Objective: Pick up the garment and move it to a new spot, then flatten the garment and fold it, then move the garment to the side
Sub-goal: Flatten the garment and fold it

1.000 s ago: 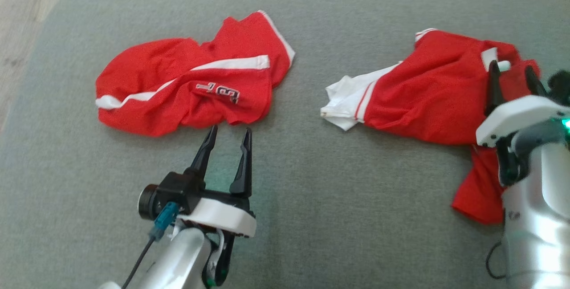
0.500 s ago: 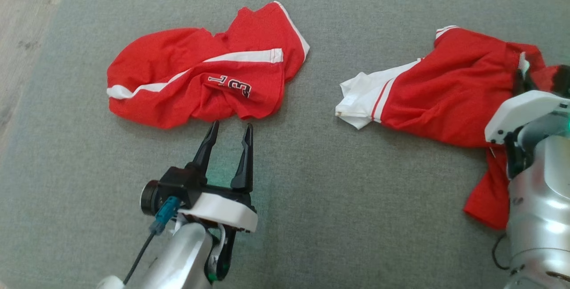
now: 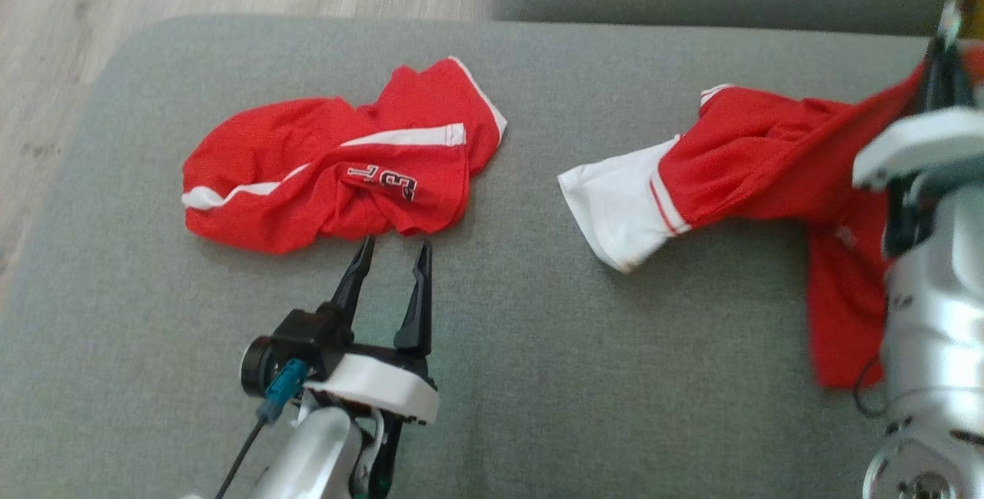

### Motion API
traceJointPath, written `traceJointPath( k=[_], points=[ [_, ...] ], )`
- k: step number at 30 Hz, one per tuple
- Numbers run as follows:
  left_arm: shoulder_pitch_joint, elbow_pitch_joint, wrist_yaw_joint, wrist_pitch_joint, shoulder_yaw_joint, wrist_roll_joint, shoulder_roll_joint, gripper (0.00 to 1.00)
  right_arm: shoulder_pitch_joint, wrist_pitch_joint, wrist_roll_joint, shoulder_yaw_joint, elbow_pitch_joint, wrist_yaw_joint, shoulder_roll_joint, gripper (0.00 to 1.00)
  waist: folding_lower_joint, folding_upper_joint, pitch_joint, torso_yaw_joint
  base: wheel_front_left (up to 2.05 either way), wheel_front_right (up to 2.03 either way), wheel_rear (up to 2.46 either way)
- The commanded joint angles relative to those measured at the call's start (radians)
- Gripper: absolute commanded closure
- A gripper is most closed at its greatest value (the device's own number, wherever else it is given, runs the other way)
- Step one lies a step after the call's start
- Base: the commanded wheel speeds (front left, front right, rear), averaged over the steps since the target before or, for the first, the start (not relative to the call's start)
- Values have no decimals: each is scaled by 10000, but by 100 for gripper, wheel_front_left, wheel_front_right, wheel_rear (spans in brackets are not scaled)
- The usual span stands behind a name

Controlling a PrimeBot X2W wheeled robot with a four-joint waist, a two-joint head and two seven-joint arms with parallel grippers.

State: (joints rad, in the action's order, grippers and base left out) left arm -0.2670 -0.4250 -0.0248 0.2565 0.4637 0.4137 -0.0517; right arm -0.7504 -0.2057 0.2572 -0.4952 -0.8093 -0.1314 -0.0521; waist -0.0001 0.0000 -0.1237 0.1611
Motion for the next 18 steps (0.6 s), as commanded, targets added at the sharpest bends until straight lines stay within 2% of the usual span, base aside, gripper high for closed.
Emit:
traceJointPath(
  k=[1, 7, 12, 15, 18],
  points=[
    [-94, 296, 25, 53, -435, 18, -14, 0, -742, -230, -95, 460, 561, 7, -167, 100, 1, 0, 263, -86, 0, 0, 0],
    [96, 302, 9, 53, -545, 65, -2, 0, -842, -463, -176, 807, 1526, 7, -352, 100, 1, 0, 559, -216, 0, 0, 0],
    [294, 358, 23, 53, -670, 45, 3, 0, 355, -496, -464, 373, 2793, 7, -126, 100, 1, 0, 806, -497, 0, 0, 0],
    [389, 353, 47, 53, -741, 30, 5, 0, 1532, -290, -1109, -137, 3634, 7, 0, 100, 1, 0, 863, -819, 0, 0, 0],
    [420, 303, 95, 53, -785, -9, 6, 0, 2841, -50, -2531, -210, 3864, 7, 12, 100, 1, 0, 873, -1180, 0, 0, 0]
  ],
)
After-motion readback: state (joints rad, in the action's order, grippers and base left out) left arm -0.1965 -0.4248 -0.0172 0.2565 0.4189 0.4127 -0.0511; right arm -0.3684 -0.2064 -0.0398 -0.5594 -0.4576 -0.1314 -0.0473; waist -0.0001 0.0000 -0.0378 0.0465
